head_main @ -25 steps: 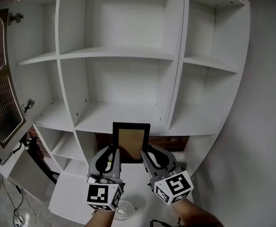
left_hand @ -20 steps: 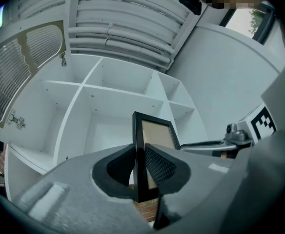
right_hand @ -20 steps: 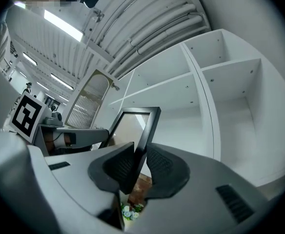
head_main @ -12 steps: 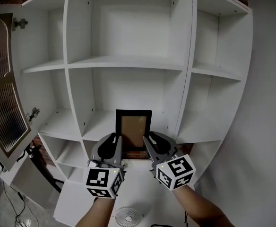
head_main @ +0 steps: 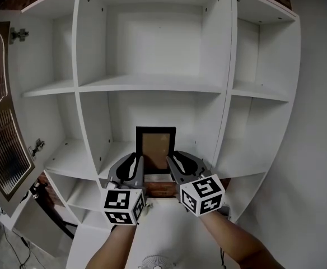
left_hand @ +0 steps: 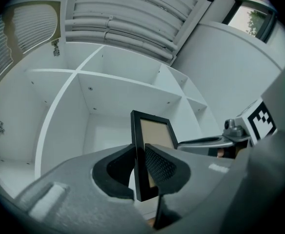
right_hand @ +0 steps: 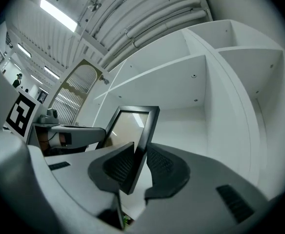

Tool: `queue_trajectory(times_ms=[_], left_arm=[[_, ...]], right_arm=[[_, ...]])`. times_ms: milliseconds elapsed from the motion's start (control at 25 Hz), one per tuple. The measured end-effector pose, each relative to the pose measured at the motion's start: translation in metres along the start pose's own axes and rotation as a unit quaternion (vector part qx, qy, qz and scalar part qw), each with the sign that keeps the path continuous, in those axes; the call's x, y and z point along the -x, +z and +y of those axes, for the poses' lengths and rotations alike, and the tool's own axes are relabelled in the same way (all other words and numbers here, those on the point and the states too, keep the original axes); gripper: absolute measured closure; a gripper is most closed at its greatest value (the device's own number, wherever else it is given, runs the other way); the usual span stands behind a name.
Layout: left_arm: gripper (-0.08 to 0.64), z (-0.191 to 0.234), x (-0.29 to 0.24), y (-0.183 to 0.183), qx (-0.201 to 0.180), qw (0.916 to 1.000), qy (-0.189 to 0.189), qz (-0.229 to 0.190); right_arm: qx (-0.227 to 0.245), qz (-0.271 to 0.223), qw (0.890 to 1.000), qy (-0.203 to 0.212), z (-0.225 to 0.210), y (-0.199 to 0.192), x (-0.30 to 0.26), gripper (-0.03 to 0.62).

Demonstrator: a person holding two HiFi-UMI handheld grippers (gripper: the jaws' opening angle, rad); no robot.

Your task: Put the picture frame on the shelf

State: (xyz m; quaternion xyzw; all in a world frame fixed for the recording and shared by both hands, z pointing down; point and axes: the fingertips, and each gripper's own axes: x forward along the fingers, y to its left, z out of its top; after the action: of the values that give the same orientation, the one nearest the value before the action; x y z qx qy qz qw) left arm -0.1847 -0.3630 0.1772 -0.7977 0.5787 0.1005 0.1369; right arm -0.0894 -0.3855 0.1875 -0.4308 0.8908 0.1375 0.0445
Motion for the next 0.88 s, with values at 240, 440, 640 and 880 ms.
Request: queue_trajectory(times_ms=[240,440,640,880], left_arm=[[0.489,0.02,-0.032,-0.003,-0.004,1.0,-0.003,0.008],[0.489,0.037,-0.056,-0.007,0.001,0.9998,-0.006,0.02],[0.489,0.05,-0.079,-0.005,0.001,0.9995,-0.009,0.032],[0.489,0.062,-0.107,-0.014,-0.001,0.9983,-0.006,0.058]], right_arm=[[0.0,0.004,1.0,-0.012,-0.013,-0.002,-0.031,0.507],[0.005,0.012,1.0,-0.022,-0.024,0.001,-0.058,0.507],[0.021,0.032,0.998,-0.041,-0.036,0.004,-0.083,0.507],[0.028,0.062,0.996,-0.057,-0.052,-0.001,-0.108,0.507]])
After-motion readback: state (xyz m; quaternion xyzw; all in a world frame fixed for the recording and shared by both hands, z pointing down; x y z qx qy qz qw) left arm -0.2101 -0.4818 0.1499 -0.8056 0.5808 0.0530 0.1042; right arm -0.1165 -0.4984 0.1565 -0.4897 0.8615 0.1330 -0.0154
